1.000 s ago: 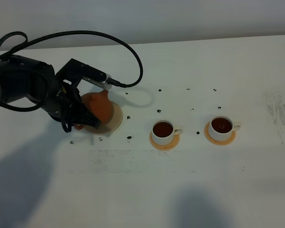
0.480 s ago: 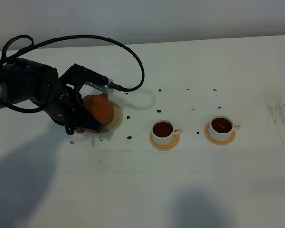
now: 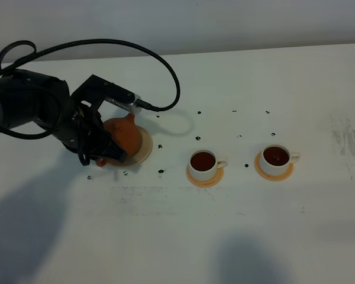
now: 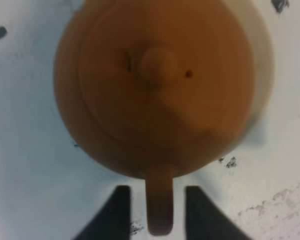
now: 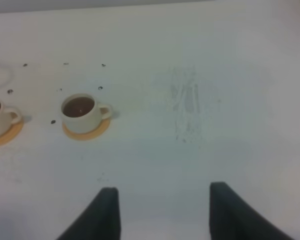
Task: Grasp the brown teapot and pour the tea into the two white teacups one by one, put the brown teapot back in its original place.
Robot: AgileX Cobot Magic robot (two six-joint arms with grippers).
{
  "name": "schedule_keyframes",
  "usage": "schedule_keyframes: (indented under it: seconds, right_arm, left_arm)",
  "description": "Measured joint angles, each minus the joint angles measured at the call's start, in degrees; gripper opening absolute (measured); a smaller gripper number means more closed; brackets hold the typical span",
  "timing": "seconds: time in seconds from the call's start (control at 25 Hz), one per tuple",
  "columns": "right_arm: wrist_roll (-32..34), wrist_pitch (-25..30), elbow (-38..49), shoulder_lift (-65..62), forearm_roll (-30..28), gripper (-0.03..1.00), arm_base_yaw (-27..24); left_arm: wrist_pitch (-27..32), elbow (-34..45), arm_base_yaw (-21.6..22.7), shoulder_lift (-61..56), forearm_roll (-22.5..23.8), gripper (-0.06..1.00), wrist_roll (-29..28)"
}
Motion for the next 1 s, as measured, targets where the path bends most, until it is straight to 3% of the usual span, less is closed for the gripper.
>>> schedule_keyframes:
  seconds: [0.16, 0.32, 0.48, 0.8, 1.0]
  right_arm:
    - [0.00, 0.00, 0.00, 0.00, 0.00, 0.42, 0.00]
    - [0.00, 0.00, 0.00, 0.00, 0.00, 0.42, 0.00]
    - [0.00, 0.00, 0.00, 0.00, 0.00, 0.42, 0.00]
    - [0.00, 0.00, 0.00, 0.00, 0.00, 0.42, 0.00]
    - [0.00, 0.00, 0.00, 0.00, 0.00, 0.42, 0.00]
  left_arm:
    - [0.55, 0.00, 0.00, -0.24, 0.63, 0.46, -0.13]
    - [0.68, 0.00, 0.54, -1.98, 3.23, 0.47, -2.47]
    - [2.60, 0.00, 3.83, -5.91, 5.64, 0.44, -3.62]
    - [14.95, -0.05, 12.23, -15.23, 8.78, 0.42, -4.91]
    - [19.01, 3.15, 14.70, -24.73, 10.27, 0.42, -7.60]
